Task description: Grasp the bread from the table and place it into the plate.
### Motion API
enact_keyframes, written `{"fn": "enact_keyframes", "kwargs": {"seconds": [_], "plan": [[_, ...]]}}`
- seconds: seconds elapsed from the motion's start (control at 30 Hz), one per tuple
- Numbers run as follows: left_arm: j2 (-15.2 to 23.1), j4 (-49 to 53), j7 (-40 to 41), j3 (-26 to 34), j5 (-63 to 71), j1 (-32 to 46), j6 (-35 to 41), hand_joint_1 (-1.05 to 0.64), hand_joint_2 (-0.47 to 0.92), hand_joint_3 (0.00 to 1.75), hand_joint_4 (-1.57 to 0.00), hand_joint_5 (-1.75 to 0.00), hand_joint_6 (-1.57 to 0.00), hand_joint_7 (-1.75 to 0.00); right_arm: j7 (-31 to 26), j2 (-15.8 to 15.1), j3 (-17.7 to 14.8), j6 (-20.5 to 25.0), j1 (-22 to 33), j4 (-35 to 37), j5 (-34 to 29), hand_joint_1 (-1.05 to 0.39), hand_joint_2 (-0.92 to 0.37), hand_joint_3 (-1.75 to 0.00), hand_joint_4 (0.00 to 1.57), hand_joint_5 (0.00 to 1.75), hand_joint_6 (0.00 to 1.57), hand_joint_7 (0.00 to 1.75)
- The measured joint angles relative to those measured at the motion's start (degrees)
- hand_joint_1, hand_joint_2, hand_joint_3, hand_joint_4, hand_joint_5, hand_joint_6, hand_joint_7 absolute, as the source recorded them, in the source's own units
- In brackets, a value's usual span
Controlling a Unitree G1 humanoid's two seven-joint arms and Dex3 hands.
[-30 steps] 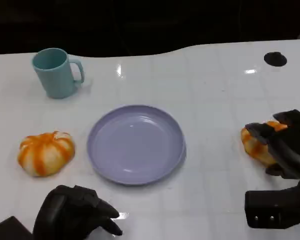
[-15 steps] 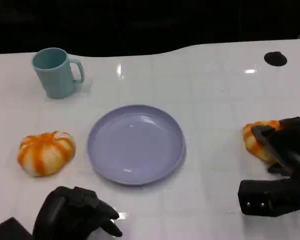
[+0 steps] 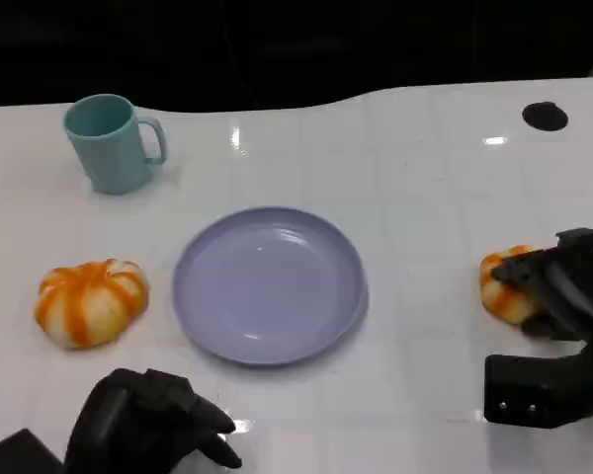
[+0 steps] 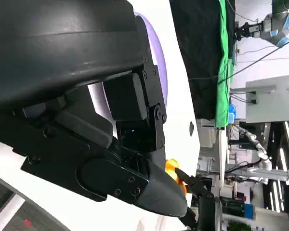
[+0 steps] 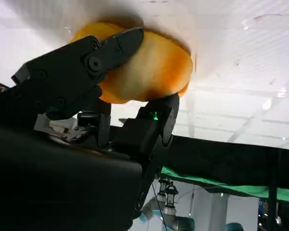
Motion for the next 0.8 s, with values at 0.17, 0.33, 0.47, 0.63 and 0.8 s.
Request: {"fn": "enact_keyframes", "kwargs": {"seconds": [0.17, 0.33, 0.47, 0.63, 0.8], "plan": [[0.0, 0.0, 0.0, 0.02, -0.02, 0.0, 0.01, -1.05, 0.88, 0.0, -1.54, -0.48, -1.57, -0.26, -2.79, -0.01, 0.16, -1.83, 0.01, 0.52, 0.43, -0.04, -0.77, 0.0, 0.86, 1.74, 0.96, 1.16], [0.0, 0.0, 0.0, 0.02, -0.02, 0.02, 0.01, -1.05, 0.88, 0.0, -1.54, -0.48, -1.57, -0.26, -5.86, 0.0, 0.17, -4.44, 0.13, 0.42, 1.13, 0.03, -0.76, 0.0, 0.93, 1.72, 0.99, 1.22], [0.01, 0.01, 0.0, 0.05, -0.01, 0.01, -0.13, -1.05, 0.89, 0.0, -1.54, -0.48, -1.57, -0.26, -8.69, 0.03, -0.62, -7.8, 0.92, -1.33, 3.17, 0.09, -0.8, -0.05, 0.97, 1.74, 0.95, 1.36], [0.06, 0.01, -0.01, 0.11, 0.0, -0.02, -0.24, -1.05, 0.89, 0.0, -1.54, -0.48, -1.57, -0.26, -8.35, 0.85, -1.75, -12.09, 2.67, -6.28, 7.5, 0.11, -0.27, -1.16, 1.02, 1.75, 0.97, 1.39], [0.09, 0.0, -0.01, 0.1, -0.02, -0.02, -0.16, -1.05, 0.89, 0.0, -1.54, -0.48, -1.57, -0.25, -4.84, 1.91, -3.4, -15.12, 5.11, -12.64, 11.18, 0.13, -0.19, -1.33, 1.04, 1.75, 0.96, 1.42]]}}
